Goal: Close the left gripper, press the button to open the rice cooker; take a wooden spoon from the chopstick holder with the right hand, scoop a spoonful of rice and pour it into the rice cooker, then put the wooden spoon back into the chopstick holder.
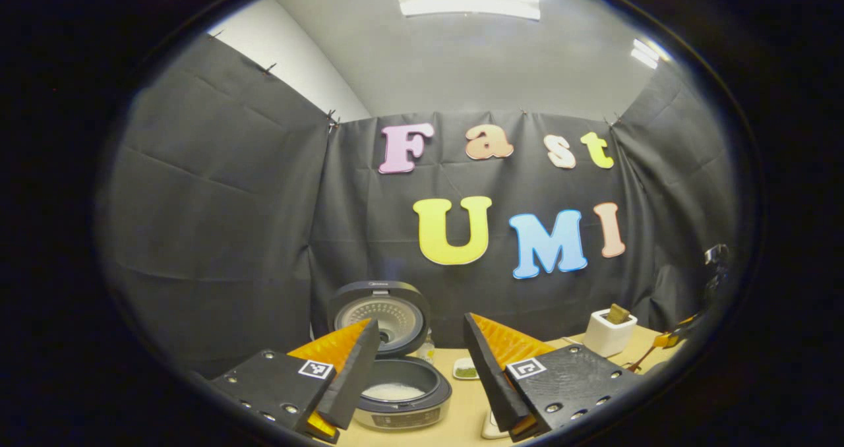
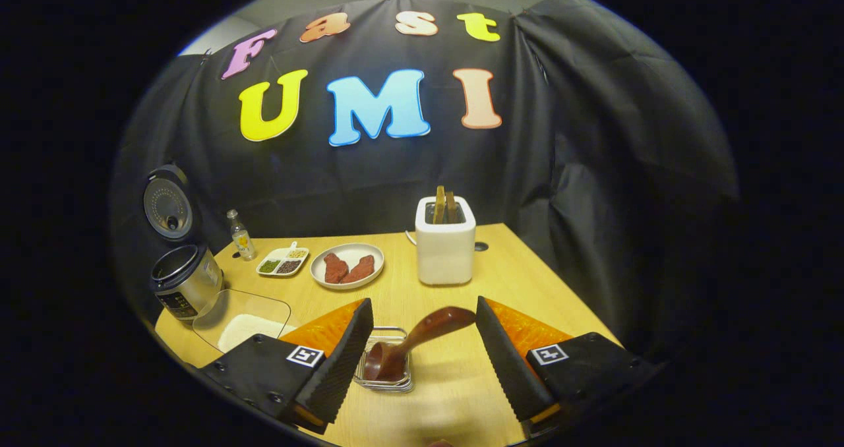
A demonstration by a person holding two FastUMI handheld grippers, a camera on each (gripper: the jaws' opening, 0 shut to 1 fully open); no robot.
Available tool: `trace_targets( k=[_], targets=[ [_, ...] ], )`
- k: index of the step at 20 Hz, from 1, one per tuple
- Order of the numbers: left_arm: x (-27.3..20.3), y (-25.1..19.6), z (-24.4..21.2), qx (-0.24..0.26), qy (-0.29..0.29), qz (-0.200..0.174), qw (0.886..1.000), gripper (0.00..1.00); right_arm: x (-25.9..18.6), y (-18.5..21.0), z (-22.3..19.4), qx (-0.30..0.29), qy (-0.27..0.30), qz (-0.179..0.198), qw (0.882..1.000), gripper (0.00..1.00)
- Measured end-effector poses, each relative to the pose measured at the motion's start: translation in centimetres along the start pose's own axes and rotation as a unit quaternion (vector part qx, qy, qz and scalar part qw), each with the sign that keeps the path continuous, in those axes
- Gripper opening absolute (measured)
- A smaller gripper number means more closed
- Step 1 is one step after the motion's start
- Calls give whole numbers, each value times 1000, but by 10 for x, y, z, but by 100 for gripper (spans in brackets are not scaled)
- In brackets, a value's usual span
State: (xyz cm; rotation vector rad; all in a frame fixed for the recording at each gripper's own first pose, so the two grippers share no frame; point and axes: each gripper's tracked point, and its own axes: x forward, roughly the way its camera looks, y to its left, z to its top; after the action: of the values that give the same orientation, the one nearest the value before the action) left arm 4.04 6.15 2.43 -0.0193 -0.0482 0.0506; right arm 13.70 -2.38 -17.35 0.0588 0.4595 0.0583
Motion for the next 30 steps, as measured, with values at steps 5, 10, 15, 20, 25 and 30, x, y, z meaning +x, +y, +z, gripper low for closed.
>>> trace_targets(
  k=[5, 10, 15, 20, 25, 30],
  targets=[
    [20, 1, 3, -3, 8, -4, 1000, 78, -37, 12, 58, -41, -64, 5, 997, 98],
    [61, 14, 7, 16, 21, 2, 1000, 78, -74, 38, 90, -30, -103, 25, 994, 98],
    [119, 33, 9, 11, 39, 6, 999, 78, -95, 53, 95, -36, -117, 21, 992, 98],
    [184, 62, 0, -18, 54, 14, 998, 78, -101, 59, 91, -37, -119, -2, 992, 95],
    [247, 95, -11, -37, 68, 21, 997, 80, -99, 67, 83, -34, -109, -23, 993, 99],
    [297, 119, -39, -35, 96, 30, 994, 78, -97, 77, 76, -37, -102, -37, 993, 95]
  ],
)
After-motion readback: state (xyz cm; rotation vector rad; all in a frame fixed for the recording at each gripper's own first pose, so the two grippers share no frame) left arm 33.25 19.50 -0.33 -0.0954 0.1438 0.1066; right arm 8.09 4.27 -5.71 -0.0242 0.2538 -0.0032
